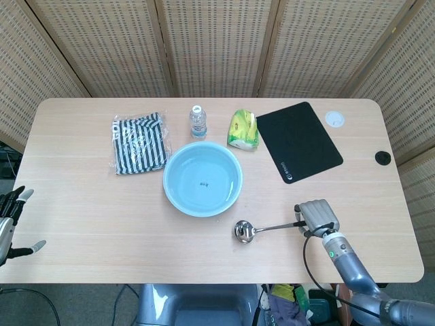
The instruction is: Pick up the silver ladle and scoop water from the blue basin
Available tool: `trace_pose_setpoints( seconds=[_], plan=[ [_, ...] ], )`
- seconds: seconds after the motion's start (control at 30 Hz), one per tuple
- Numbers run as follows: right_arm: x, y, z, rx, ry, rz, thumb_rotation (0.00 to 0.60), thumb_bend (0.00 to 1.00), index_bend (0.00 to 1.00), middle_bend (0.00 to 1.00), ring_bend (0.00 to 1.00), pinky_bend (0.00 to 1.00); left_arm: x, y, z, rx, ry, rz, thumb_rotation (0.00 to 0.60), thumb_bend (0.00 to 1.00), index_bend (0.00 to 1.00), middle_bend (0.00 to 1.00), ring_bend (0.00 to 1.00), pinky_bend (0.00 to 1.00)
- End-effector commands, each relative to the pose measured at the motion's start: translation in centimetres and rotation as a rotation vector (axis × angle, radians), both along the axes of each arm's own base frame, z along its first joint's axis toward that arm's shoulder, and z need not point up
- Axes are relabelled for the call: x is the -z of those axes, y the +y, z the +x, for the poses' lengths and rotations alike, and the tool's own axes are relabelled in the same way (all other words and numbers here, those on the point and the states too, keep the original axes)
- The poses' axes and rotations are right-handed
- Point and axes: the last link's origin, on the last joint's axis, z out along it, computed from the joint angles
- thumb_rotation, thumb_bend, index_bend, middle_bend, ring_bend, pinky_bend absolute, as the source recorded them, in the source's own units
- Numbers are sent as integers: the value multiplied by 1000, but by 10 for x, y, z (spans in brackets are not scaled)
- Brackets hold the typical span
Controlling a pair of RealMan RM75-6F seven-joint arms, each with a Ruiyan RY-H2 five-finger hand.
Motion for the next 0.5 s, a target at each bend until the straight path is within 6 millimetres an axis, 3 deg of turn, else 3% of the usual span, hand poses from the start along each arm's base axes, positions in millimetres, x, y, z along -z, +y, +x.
trace_pose_setpoints(
  seconds=[0.03, 0.27, 0.5],
  plan=[
    [-18, 8, -2, -2, -33, 5, 600, 740, 788, 888, 903, 1000, 0, 0, 0, 1, 1, 0, 600, 0, 0, 0, 0, 0],
    [-57, 4, 5, -28, -55, -43, 600, 746, 788, 888, 903, 1000, 1, 0, 1, 5, 0, -4, 600, 0, 0, 0, 0, 0],
    [-85, -18, 41, -79, -26, -93, 600, 748, 788, 889, 903, 1000, 1, 0, 2, 8, -7, -4, 600, 0, 0, 0, 0, 0]
  ],
)
